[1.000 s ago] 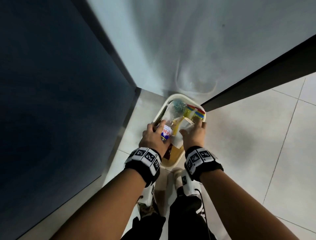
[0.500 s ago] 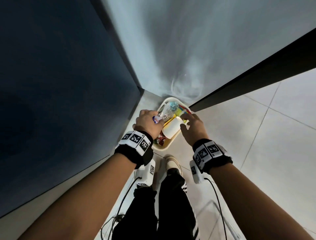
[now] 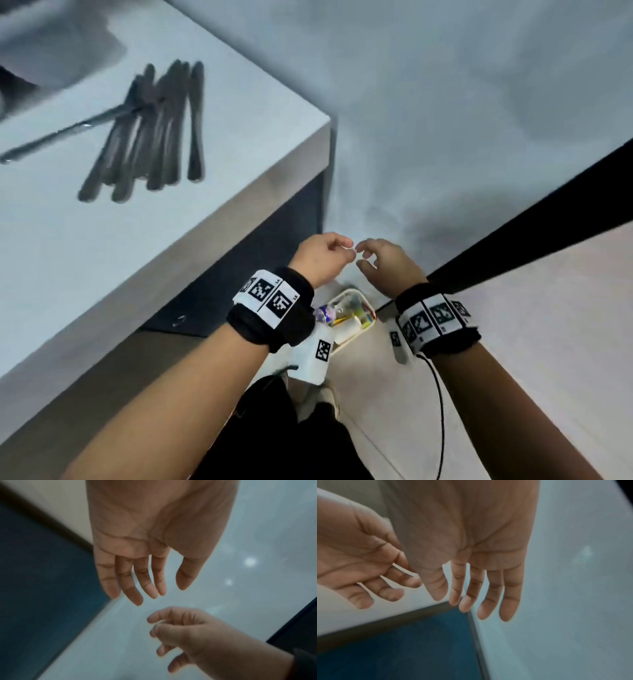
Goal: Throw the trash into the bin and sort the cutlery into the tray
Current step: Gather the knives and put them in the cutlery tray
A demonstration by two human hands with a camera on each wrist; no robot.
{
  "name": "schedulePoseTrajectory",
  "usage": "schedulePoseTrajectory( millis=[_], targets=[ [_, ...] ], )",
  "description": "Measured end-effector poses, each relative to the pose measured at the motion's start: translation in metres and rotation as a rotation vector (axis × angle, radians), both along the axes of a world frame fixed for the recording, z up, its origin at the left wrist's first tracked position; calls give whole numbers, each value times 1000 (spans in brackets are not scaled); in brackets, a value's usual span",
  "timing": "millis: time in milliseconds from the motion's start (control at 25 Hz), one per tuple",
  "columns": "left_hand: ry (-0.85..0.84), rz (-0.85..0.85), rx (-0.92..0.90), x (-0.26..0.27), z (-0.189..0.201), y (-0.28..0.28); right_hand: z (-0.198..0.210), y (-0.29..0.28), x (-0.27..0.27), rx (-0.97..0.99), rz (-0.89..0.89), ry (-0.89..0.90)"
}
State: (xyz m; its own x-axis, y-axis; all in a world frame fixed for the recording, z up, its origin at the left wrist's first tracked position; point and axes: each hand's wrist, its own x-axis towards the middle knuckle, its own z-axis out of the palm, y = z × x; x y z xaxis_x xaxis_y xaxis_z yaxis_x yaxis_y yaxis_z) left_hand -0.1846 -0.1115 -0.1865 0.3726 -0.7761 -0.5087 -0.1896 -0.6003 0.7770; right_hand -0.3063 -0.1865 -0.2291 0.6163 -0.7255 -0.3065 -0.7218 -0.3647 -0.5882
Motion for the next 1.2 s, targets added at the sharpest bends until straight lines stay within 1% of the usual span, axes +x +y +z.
schedulePoseTrajectory(
  millis=[40, 120, 240, 320, 440, 520, 640, 680, 800, 920, 1080, 1200],
  targets=[
    [-16, -15, -21, 5, 19, 3, 17, -1, 2, -12, 28, -1],
    [-61, 20, -89, 26, 63, 14, 59, -4, 16, -66, 95, -33],
    [-184, 146, -149, 67, 112, 37, 110, -8, 49, -123, 156, -105],
    [-273, 199, -157, 101, 134, 52, 133, -9, 79, -128, 182, -151],
    [-395, 253, -79, 156, 153, 64, 150, -4, 127, -110, 194, -164],
    [-500, 272, 7, 197, 158, 67, 158, 5, 160, -106, 194, -135],
    [-707, 154, 232, 256, 153, 70, 168, 23, 207, -80, 202, -35],
    [-751, 114, 313, 270, 147, 70, 171, 27, 217, -72, 200, -2],
    [-788, 40, 451, 304, 134, 73, 176, 39, 252, -42, 171, 99],
    [-800, -1, 468, 319, 126, 70, 167, 49, 281, -52, 124, 249],
    [-780, -30, 432, 325, 117, 62, 153, 61, 305, -93, -39, 295],
    [-734, 2, 358, 320, 113, 56, 150, 61, 315, -117, -76, 356]
  ],
)
